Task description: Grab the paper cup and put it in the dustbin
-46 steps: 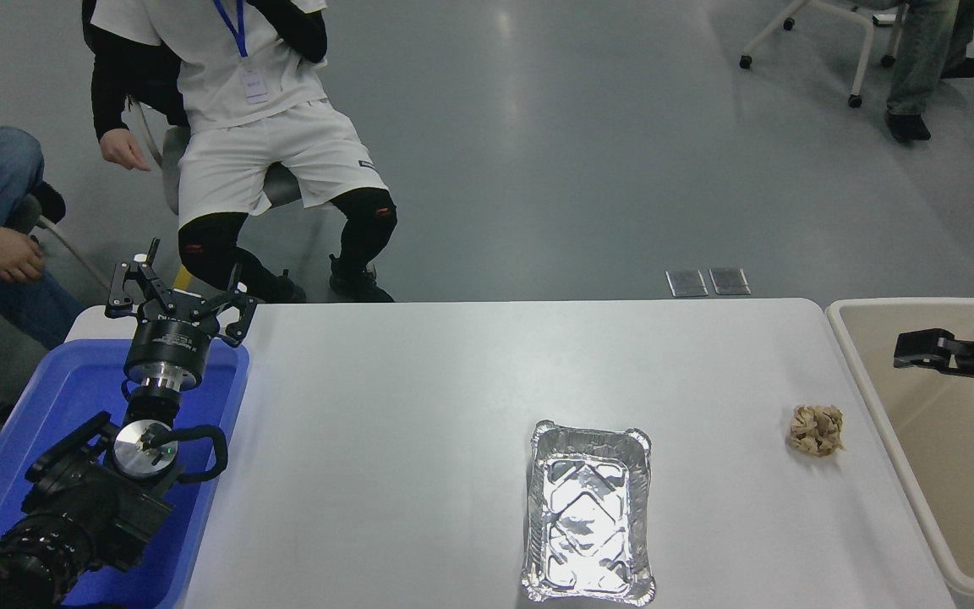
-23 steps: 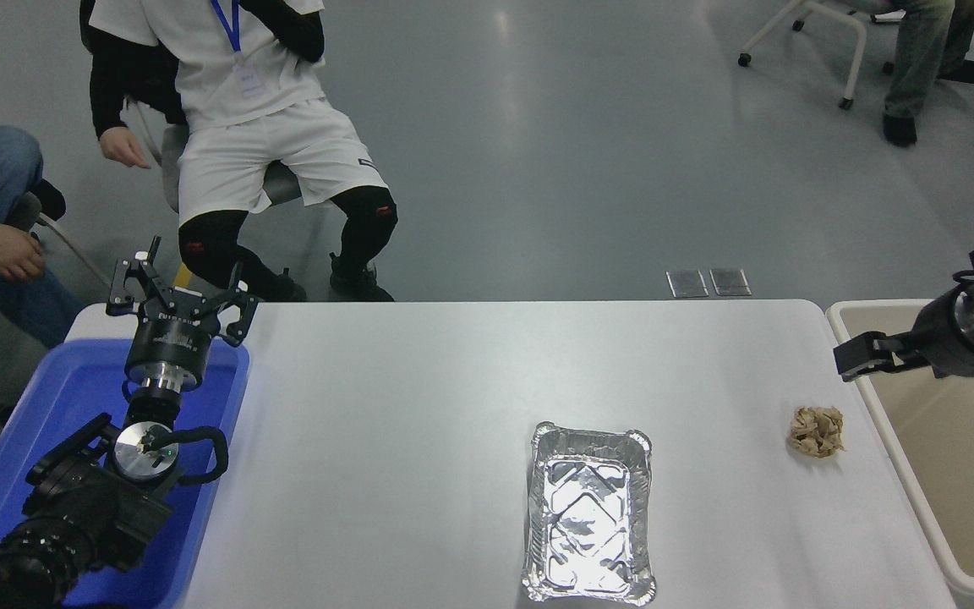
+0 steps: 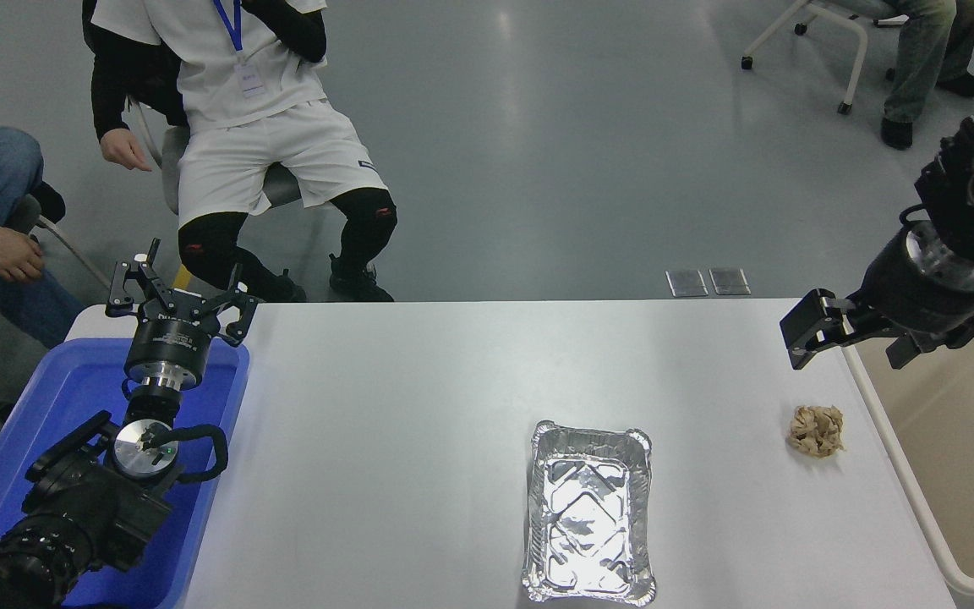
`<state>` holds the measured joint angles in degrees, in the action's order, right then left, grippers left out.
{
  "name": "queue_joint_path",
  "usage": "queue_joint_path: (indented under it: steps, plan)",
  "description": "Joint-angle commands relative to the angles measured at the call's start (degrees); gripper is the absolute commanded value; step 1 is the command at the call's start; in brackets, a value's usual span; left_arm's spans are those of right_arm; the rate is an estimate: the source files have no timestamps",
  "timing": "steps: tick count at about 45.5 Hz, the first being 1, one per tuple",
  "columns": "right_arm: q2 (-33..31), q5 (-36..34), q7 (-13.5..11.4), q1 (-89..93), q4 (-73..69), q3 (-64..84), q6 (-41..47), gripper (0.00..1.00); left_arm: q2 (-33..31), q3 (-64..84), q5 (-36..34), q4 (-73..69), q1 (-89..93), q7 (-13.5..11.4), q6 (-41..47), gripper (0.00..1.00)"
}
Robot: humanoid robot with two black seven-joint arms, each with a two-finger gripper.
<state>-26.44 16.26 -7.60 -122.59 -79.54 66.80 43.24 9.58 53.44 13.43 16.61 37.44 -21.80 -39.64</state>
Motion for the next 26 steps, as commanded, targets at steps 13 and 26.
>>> queue_joint_path:
  steps: [13, 26]
  plan:
    - [3.41, -2.29, 0.04, -3.53, -0.17, 0.35, 1.76, 1.00, 0.00, 0.00, 0.01, 0.00, 0.00, 0.00, 0.00, 0.99]
    - [4.56, -1.85, 0.04, -3.62, -0.09, -1.41, 1.76, 1.00, 0.00, 0.00, 0.02, 0.00, 0.00, 0.00, 0.00, 0.99]
